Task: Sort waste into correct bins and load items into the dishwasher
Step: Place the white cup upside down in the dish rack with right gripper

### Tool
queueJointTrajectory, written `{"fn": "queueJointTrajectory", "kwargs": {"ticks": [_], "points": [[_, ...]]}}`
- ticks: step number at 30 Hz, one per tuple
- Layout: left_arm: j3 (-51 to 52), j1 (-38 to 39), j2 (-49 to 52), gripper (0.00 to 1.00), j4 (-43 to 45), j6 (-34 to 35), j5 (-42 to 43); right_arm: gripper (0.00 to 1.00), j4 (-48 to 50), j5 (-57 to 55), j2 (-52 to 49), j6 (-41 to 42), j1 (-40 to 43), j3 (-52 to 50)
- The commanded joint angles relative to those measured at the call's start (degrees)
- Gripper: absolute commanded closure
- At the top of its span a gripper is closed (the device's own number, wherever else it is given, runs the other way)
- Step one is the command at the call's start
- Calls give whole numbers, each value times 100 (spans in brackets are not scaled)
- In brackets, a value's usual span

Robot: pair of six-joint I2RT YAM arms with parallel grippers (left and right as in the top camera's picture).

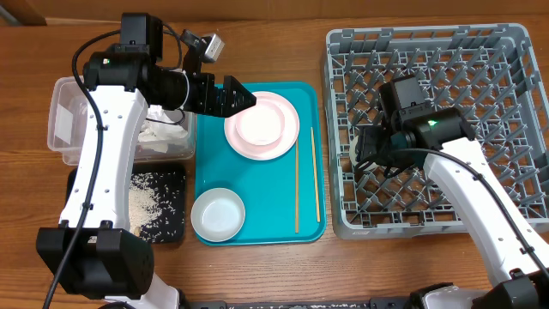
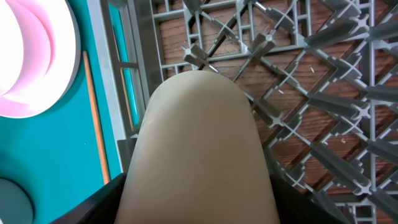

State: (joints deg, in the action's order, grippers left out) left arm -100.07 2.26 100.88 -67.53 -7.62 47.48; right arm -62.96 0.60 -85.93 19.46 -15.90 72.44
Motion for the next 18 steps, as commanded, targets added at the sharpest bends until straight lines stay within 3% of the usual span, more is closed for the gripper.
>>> {"fn": "queueJointTrajectory", "kwargs": {"ticks": [1, 9, 14, 18], "points": [[-15, 42, -50, 0, -20, 17, -52, 59, 116, -61, 2, -2, -22, -96], [-15, 92, -48, 0, -31, 17, -52, 53, 389, -59, 2, -2, -22, -376], [-15, 96, -48, 0, -35, 17, -52, 36, 367, -57, 2, -2, -22, -376], [-15, 101, -48, 0, -35, 17, -52, 30, 330, -57, 2, -2, -22, -376]]}}
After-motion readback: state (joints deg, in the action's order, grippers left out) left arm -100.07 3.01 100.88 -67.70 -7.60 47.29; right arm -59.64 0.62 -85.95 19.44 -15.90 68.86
